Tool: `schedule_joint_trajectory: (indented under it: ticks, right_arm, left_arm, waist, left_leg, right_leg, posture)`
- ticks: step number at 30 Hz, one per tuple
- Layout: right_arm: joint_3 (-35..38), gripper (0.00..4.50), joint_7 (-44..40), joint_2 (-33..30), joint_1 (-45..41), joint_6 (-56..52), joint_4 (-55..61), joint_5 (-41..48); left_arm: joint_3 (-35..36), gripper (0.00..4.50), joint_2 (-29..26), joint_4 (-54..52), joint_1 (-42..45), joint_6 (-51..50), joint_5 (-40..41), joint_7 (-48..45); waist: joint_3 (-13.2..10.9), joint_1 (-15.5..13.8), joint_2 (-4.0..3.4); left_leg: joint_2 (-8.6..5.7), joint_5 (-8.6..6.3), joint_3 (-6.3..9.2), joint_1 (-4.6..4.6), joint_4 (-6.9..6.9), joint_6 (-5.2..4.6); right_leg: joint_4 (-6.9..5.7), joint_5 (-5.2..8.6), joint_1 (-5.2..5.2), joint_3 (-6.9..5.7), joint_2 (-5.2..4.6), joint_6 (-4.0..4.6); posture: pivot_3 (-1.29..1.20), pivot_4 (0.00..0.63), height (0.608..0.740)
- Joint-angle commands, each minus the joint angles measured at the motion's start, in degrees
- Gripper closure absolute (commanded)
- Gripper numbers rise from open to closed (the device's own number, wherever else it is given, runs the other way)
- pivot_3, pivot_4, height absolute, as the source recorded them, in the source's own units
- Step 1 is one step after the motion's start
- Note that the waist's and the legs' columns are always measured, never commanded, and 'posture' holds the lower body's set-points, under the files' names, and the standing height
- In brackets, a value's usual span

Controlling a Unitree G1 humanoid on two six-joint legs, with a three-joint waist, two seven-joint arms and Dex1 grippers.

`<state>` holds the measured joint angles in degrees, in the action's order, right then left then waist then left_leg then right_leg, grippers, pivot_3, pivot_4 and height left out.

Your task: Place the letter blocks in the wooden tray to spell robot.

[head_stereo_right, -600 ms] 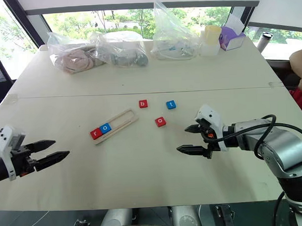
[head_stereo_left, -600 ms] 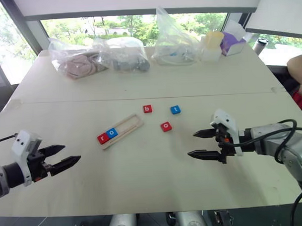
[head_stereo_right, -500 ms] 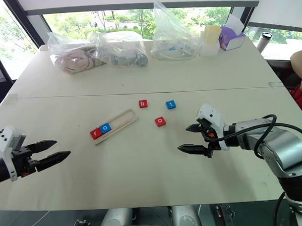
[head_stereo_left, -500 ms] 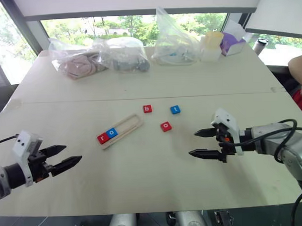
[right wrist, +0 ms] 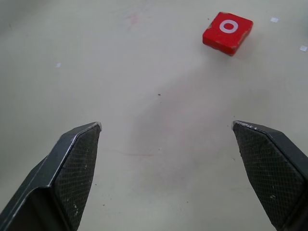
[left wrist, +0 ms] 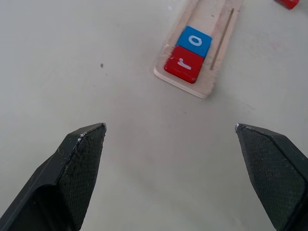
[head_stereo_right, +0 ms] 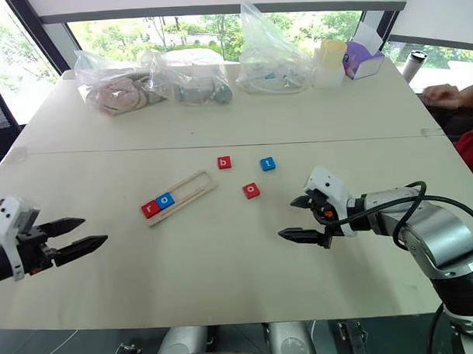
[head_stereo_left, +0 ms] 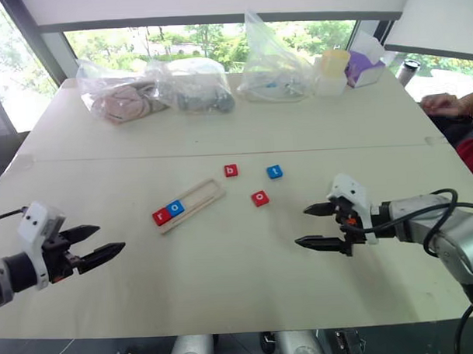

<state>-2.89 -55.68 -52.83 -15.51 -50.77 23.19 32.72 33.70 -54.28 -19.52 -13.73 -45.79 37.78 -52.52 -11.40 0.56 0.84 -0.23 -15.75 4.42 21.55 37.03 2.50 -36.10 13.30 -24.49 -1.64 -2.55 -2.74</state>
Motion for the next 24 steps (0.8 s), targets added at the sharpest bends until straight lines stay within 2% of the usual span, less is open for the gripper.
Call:
schedule_joint_trajectory:
  ticks: [1,3,6,10,16,24]
  right_arm:
    - [-0.39,0.02,-1.67,1.58,-4.68,-1.15,2.64,3.39]
    - [-0.61,0.02,-2.39,2.45,-7.24,-3.08,4.48,6.07]
    - [-2.38,0.02,-0.16,4.62,-9.13,-4.35,6.63,6.29]
    - [-6.12,0.02,4.41,9.98,-9.31,-4.85,8.53,4.98]
    - [-10.89,0.02,6.73,12.40,-8.24,-2.64,8.18,1.22]
    - [-11.50,0.02,7.09,12.69,-8.13,-1.55,7.33,-0.40]
  left_arm:
    - [-1.15,0.00,-1.49,0.34,4.45,0.45,0.26,0.21]
    - [-2.27,0.00,-2.31,-0.16,7.16,-0.33,0.94,0.20]
    - [-7.97,0.00,-2.98,-1.26,10.27,0.39,-0.92,0.28]
    - [-15.85,0.00,0.45,-1.00,12.99,1.70,-2.76,1.79]
    - [-25.30,0.00,3.53,5.18,17.75,9.95,-11.45,3.07]
    - [-29.89,0.00,6.93,10.40,19.22,16.53,-16.92,2.81]
  waist:
    - [-0.01,0.04,-0.01]
    - [-0.03,0.12,0.01]
    - [-0.01,0.11,-0.01]
    - [-0.01,0.08,0.00]
    - [0.00,-0.14,0.01]
    - [0.01,0.05,0.02]
  left_leg:
    - [0.00,0.00,-0.01,0.00,0.00,0.00]
    - [0.00,0.00,0.00,0.01,0.02,0.00]
    - [0.01,0.00,0.00,-0.01,-0.02,0.00]
    - [-0.02,-0.01,-0.01,0.00,-0.09,-0.02]
    - [-0.05,-0.01,0.02,0.02,0.03,-0.03]
    - [-0.03,-0.01,0.00,0.00,0.00,-0.03]
  right_leg:
    - [0.00,0.00,0.00,0.00,0.00,0.00]
    - [-0.02,-0.01,-0.01,0.00,0.02,0.00]
    - [-0.02,-0.02,0.00,0.00,0.05,-0.01]
    - [-0.02,-0.14,-0.01,0.01,0.05,-0.06]
    - [-0.06,-0.07,-0.01,0.00,0.05,0.02]
    - [-0.06,-0.17,0.01,0.01,0.05,-0.09]
  posture:
    - [0.00,0.150,0.740]
    - [0.00,0.150,0.740]
    - [0.00,0.150,0.740]
    - [0.00,0.150,0.740]
    - [0.00,0.150,0.740]
    - [0.00,0.150,0.740]
